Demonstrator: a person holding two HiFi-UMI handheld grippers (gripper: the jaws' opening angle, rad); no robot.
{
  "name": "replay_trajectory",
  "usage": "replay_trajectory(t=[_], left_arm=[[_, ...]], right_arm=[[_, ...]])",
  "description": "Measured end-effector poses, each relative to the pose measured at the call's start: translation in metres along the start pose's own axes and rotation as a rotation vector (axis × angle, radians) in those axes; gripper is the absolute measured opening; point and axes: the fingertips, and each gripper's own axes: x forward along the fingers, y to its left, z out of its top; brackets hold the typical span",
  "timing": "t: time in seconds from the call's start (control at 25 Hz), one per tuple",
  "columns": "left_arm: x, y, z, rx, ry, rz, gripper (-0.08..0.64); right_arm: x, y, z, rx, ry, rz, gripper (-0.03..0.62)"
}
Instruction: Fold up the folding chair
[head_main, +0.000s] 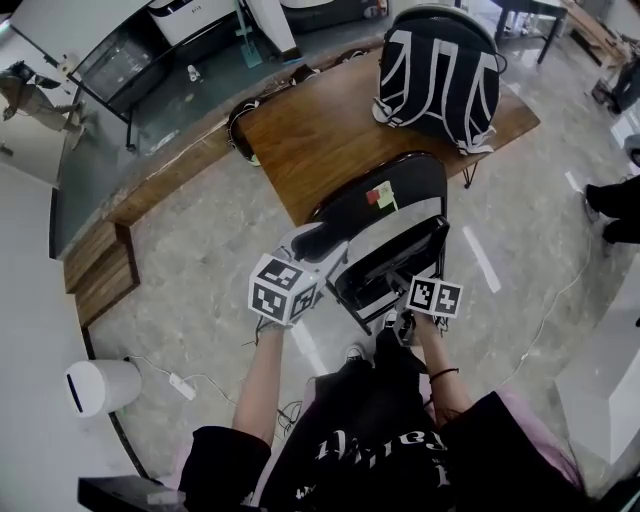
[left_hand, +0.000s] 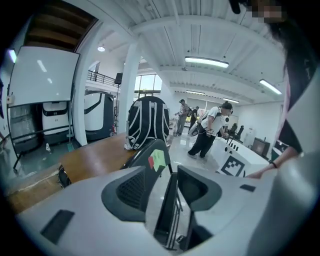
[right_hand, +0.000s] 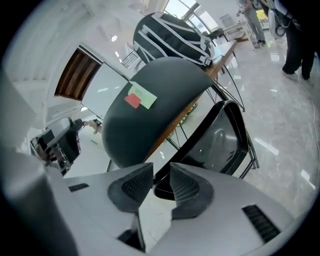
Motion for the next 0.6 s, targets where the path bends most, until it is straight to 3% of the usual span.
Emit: replay_trajectory(t=[0.16,0.36,0.6], left_arm=[[-0.028,-0.033,-0.017,-0.118,-0.045,-0.045,0.183],[-0.062,-0.063,-0.034,-0.211,-0.111,-0.088,0.126],[-0.085,-0.099,-0.067,-0.211,-0.100,-0.076,0.009]], right_arm=[[-0.024,0.038,-0.011,-0.048,-0.038,0.034,0.110],[-0.066,0.089,-0.032,-0.082,-0.114,0.088,0.110],[-0.114,0.117,-0.075,-0.108,-0.155,0.111,0.110]])
